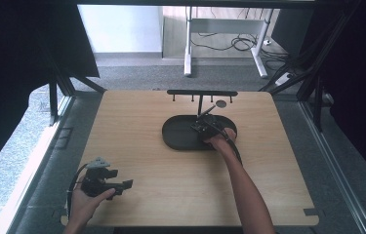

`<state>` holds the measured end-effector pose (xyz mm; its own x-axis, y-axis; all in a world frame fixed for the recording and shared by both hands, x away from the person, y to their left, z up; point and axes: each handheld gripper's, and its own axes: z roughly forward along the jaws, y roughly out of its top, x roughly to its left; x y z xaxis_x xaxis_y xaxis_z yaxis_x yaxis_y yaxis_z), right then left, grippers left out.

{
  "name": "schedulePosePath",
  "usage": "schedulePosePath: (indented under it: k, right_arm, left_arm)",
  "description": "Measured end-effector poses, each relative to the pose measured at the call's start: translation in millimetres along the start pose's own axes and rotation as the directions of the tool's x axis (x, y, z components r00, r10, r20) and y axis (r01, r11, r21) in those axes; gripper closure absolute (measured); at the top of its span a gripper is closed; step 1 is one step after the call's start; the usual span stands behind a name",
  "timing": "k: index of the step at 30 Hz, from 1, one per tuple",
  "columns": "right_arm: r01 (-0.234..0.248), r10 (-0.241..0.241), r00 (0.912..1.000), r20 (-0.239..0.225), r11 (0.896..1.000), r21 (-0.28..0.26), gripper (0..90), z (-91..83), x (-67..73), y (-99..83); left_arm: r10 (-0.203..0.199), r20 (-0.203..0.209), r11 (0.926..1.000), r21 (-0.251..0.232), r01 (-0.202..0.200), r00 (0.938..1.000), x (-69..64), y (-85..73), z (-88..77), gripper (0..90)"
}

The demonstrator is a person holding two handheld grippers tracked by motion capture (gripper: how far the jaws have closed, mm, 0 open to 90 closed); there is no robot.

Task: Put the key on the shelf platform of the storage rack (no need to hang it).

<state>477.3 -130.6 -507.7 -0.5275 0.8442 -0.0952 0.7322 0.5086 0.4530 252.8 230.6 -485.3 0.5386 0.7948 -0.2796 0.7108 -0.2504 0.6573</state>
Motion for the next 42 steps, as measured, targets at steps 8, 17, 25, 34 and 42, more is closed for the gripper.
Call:
schedulePosePath:
  k: [8,17,25,34,42]
  right_arm:
    - [0.024,-0.025,0.9996,-0.014,0.997,-0.070,41.8,-22.3,6.6,0.7]
    - [0.065,-0.077,0.9943,-0.074,0.987,-0.150,41.5,-53.9,14.3,-6.7]
    - [0.092,-0.117,0.9881,-0.101,0.971,-0.221,41.8,-76.4,24.3,-30.6]
    - [0.095,-0.140,0.9782,-0.154,0.958,-0.270,41.7,-92.0,28.7,-74.2]
    - [0.066,-0.122,0.9745,-0.188,0.958,-0.280,41.3,-89.7,29.2,-115.5]
  left_arm:
    - [-0.001,0.003,1.0000,-0.002,0.001,1.0000,-0.9,0.0,0.3,21.3]
    - [0.004,0.003,1.0000,0.000,-0.004,1.0000,-2.1,0.3,1.2,21.3]
    - [0.006,0.002,1.0000,0.005,-0.006,1.0000,-3.0,0.4,1.9,21.3]
    - [0.010,0.003,0.9999,0.006,-0.010,0.9999,-4.8,0.4,3.3,21.3]
    - [0.010,0.003,0.9999,0.007,-0.010,1.0000,-4.7,0.3,4.0,21.3]
